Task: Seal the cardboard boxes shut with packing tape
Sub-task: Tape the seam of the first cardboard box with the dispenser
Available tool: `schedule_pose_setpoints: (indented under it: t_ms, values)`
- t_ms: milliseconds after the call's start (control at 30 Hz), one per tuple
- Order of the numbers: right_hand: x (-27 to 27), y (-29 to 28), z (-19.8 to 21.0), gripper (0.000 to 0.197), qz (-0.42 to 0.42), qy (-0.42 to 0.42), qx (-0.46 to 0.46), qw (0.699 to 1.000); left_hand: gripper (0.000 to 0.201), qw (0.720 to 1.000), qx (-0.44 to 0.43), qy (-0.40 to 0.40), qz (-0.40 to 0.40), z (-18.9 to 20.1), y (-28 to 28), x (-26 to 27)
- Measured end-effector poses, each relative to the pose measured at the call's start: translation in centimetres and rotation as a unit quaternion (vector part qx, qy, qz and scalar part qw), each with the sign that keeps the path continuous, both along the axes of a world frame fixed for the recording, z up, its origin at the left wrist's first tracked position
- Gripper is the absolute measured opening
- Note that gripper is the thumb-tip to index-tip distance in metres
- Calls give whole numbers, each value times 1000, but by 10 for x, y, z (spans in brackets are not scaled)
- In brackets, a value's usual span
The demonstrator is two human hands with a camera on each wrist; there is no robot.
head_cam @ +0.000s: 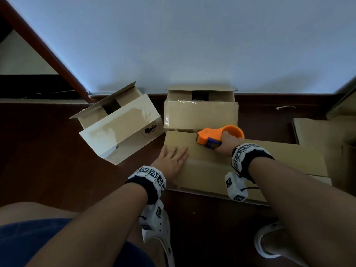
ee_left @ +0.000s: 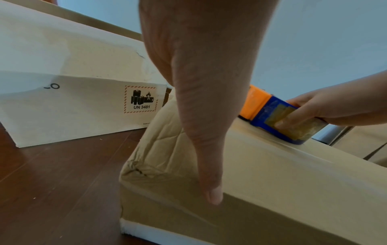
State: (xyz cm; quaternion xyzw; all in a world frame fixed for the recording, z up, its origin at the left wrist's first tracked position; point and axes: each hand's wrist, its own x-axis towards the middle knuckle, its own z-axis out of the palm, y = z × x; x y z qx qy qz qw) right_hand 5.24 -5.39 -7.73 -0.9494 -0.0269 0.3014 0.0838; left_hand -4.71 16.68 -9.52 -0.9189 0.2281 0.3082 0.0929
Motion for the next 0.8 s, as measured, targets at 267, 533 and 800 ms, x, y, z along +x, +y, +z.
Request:
schedule_pose_setpoints:
  t_ms: [267,533,800]
  values:
    - [-6,-4,-2,50,8,-15,9,1000,120,998,-32,51,7,1,4,-2]
    - [-10,-1,-7,47,20,-34,-10,999,112,996,-64,65,-19,0,8,5]
    - [0,-2,-4,55,29,-6,-4,1000,106,995,-61,73,-31,-4,6,3]
